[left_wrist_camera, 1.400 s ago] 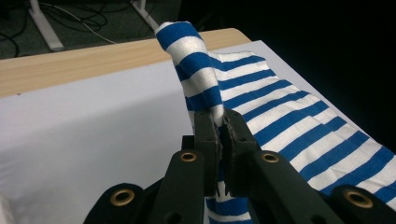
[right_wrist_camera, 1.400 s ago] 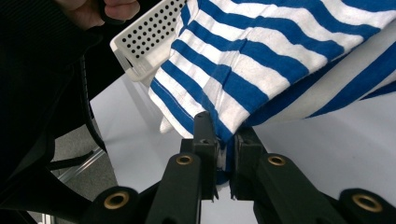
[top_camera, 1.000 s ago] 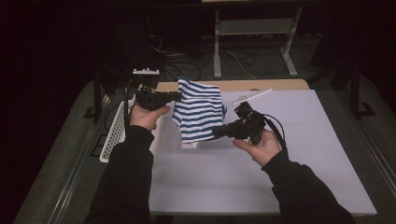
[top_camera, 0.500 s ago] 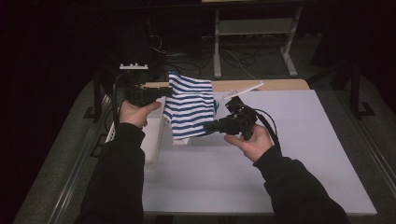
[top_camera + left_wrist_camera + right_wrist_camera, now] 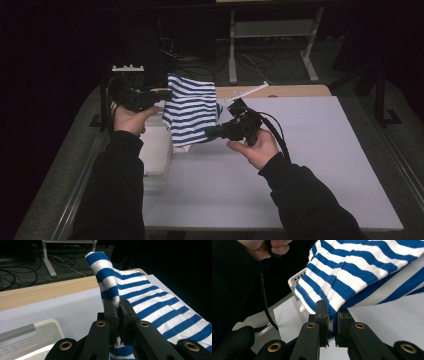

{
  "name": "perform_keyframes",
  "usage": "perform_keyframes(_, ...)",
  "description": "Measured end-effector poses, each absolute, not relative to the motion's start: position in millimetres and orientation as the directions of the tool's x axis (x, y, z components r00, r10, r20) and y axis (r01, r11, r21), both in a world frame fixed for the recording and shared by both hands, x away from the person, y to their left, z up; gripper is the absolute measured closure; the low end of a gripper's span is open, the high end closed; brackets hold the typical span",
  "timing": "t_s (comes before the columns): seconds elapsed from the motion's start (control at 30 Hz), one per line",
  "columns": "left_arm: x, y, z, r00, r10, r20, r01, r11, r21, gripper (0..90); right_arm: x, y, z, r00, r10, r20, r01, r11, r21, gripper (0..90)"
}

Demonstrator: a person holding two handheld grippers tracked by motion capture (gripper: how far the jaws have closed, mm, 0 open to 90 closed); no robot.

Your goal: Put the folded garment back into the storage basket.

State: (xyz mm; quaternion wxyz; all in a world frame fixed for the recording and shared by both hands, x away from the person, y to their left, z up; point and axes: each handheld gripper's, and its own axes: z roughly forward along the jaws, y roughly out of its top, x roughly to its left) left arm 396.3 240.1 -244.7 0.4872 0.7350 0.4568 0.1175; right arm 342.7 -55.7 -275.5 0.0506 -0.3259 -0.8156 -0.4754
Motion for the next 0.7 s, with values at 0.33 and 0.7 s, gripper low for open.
perform_keyframes(0.33, 394, 260, -238, 0.53, 0.808, -0.257, 0.554, -0.101, 0.827, 84.8, 348, -34, -276, -0.792, 0.455, 0.407, 0.574, 0.327, 0.751, 81.9)
perform_keyframes(0.7, 392, 284, -237, 0.502, 0.824, -0.262, 0.555, -0.075, 0.828, 84.8, 353, -13, -278, -0.793, 0.445, 0.416, 0.575, 0.322, 0.752, 81.9)
